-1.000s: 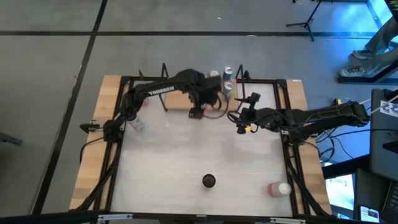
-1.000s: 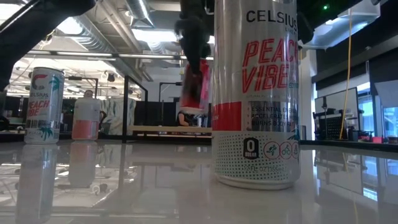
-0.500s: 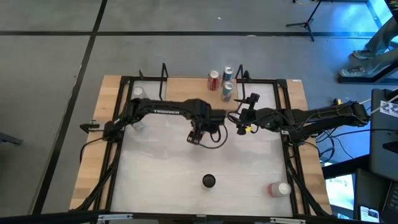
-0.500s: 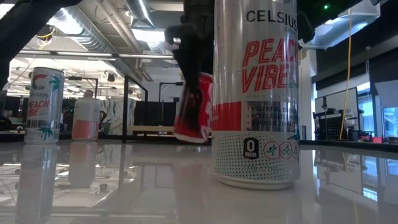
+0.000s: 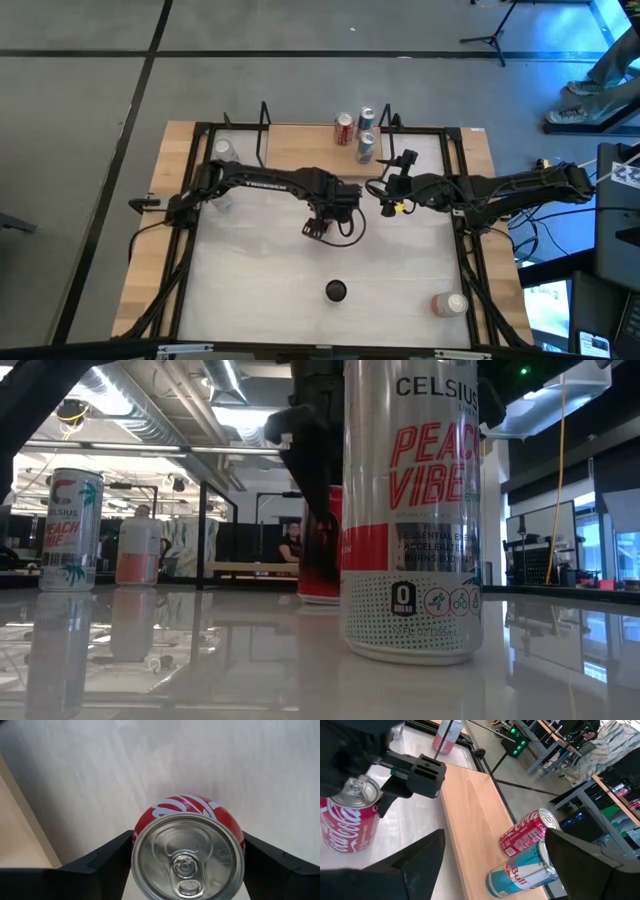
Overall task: Place canned beverage on shelf
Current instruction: Put the red soda can on the shelf
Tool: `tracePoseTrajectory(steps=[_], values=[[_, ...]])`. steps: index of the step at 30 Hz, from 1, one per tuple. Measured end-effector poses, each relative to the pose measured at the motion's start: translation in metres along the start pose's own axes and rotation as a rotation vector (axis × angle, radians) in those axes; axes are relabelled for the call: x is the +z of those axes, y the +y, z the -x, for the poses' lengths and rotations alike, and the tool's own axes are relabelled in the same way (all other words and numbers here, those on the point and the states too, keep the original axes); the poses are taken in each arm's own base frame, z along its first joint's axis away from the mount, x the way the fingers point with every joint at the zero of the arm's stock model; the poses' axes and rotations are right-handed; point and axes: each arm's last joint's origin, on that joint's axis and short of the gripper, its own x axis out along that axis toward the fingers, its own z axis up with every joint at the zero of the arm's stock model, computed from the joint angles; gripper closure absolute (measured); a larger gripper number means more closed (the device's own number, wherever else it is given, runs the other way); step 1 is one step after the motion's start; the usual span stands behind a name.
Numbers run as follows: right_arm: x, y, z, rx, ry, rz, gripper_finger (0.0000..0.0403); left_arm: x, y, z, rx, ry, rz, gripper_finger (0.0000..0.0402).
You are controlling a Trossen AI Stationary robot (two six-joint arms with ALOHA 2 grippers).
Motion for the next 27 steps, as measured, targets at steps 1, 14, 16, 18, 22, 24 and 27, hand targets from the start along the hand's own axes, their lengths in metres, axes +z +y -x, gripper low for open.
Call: tracePoseTrajectory(steps=[1,14,16,18,22,24,27], values=[[0.000,0.000,0.000,0.000,0.000,0.001,0.0065,-0.002,-0.001,0.001,0.002,0.001,0.006,0.0112],[0.003,0.000,0.000,0.037,-0.040,-0.008,0.0065,-0.047,-0.015,0.007,0.023,-0.104,0.110,0.0114],[0.005,0.000,0.000,0.043,-0.062,-0.018,0.0065,-0.051,-0.017,0.007,0.023,-0.101,0.114,0.0113],[0.006,0.000,0.000,0.055,-0.075,-0.023,0.0065,-0.051,-0.017,0.008,0.028,-0.110,0.122,0.0113],[0.007,0.000,0.000,0.057,-0.079,-0.022,0.0065,-0.049,-0.017,0.010,0.028,-0.123,0.132,0.0112],[0.007,0.000,0.000,0.058,-0.078,-0.021,0.0065,-0.049,-0.017,0.011,0.028,-0.127,0.131,0.0112],[0.007,0.000,0.000,0.058,-0.077,-0.020,0.0065,-0.049,-0.017,0.011,0.029,-0.128,0.130,0.0112]])
